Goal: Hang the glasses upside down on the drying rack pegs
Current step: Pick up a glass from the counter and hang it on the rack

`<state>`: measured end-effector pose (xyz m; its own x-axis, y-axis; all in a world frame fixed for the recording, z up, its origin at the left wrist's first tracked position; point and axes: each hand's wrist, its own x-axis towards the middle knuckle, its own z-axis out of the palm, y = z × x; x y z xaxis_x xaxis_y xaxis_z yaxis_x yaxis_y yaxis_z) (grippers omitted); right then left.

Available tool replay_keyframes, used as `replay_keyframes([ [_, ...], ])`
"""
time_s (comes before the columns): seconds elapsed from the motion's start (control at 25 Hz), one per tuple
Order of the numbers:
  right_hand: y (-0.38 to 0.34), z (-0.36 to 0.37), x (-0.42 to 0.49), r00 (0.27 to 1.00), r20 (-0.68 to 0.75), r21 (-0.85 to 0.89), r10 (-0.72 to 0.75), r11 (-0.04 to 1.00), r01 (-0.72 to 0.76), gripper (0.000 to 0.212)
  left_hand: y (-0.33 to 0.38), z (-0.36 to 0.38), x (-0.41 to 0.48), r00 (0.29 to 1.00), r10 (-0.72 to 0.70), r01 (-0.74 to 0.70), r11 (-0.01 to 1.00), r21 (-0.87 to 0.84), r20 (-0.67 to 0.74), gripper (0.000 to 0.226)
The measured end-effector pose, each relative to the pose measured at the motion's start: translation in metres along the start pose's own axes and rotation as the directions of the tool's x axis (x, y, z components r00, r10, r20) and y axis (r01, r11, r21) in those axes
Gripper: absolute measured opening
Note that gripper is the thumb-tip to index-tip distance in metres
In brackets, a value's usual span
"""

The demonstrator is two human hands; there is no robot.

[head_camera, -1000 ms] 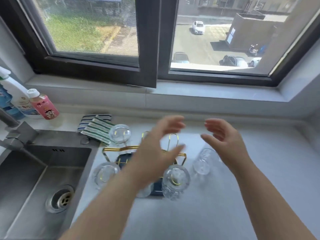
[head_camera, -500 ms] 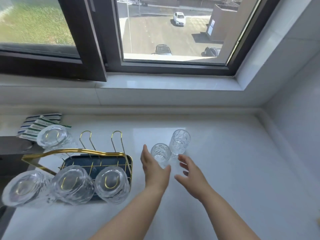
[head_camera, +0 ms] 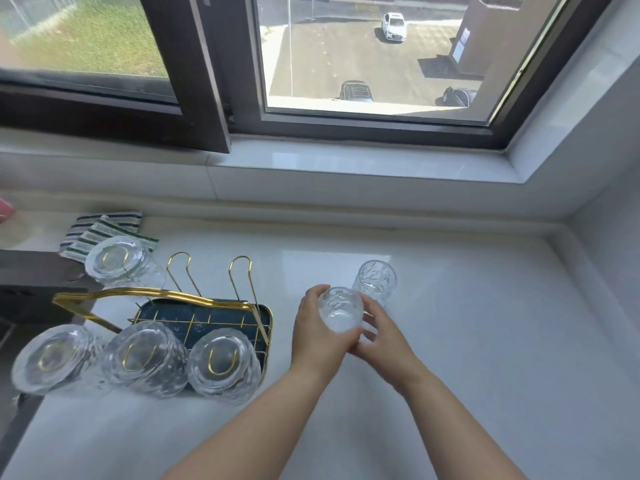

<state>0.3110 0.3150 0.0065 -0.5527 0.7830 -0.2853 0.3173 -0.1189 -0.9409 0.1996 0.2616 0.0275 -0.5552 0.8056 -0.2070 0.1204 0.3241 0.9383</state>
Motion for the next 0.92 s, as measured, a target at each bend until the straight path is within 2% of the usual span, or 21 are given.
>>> replay_keyframes([
  [0.08, -0.012, -0.009, -0.017, 0.996, 0.079, 0.257, -0.032, 0.966, 0.01, 0.078, 0.02, -0.011, -0.015, 0.996, 0.053, -0.044, 0.991, -0.124, 0.067, 0.063],
  [0.2, -0.033, -0.008, -0.037, 0.978, 0.191, 0.628, -0.08, 0.776, -0.059, 0.087, 0.049, -0.037, -0.036, 0.986, 0.131, -0.099, 0.959, -0.267, 0.105, 0.059],
  [0.28, -0.055, 0.001, -0.044, 0.959, 0.239, 0.744, -0.153, 0.664, -0.079, 0.075, 0.063, -0.06, -0.05, 0.978, 0.166, -0.123, 0.948, -0.294, 0.126, 0.059],
  [0.36, -0.089, 0.016, -0.045, 0.946, 0.25, 0.735, -0.204, 0.676, -0.048, 0.064, 0.068, -0.095, -0.06, 0.966, 0.227, -0.19, 0.95, -0.247, 0.127, 0.058],
  [0.48, -0.143, 0.043, -0.037, 0.95, 0.183, 0.553, -0.254, 0.825, 0.114, 0.059, 0.072, -0.156, -0.057, 0.95, 0.302, -0.299, 0.953, -0.055, 0.077, 0.063],
  [0.56, -0.178, 0.071, -0.025, 0.947, 0.109, 0.299, -0.303, 0.918, 0.26, 0.062, 0.071, -0.198, -0.044, 0.94, 0.34, -0.339, 0.925, 0.172, 0.028, 0.073],
  [0.6, -0.194, 0.086, -0.018, 0.937, 0.07, 0.144, -0.342, 0.933, 0.329, 0.063, 0.071, -0.215, -0.036, 0.936, 0.351, -0.342, 0.897, 0.28, 0.018, 0.079],
  [0.68, -0.215, 0.115, 0.002, 0.905, 0.019, -0.132, -0.426, 0.896, 0.424, 0.062, 0.072, -0.243, -0.019, 0.933, 0.358, -0.329, 0.839, 0.434, 0.015, 0.083],
  [0.76, -0.225, 0.14, 0.025, 0.891, 0.019, -0.33, -0.453, 0.839, 0.433, 0.064, 0.07, -0.264, -0.001, 0.939, 0.343, -0.308, 0.813, 0.494, 0.021, 0.079],
  [0.92, -0.208, 0.169, 0.067, 0.929, 0.104, -0.557, -0.356, 0.753, 0.351, 0.072, 0.063, -0.28, 0.036, 0.939, 0.312, -0.336, 0.759, 0.557, 0.141, 0.076],
])
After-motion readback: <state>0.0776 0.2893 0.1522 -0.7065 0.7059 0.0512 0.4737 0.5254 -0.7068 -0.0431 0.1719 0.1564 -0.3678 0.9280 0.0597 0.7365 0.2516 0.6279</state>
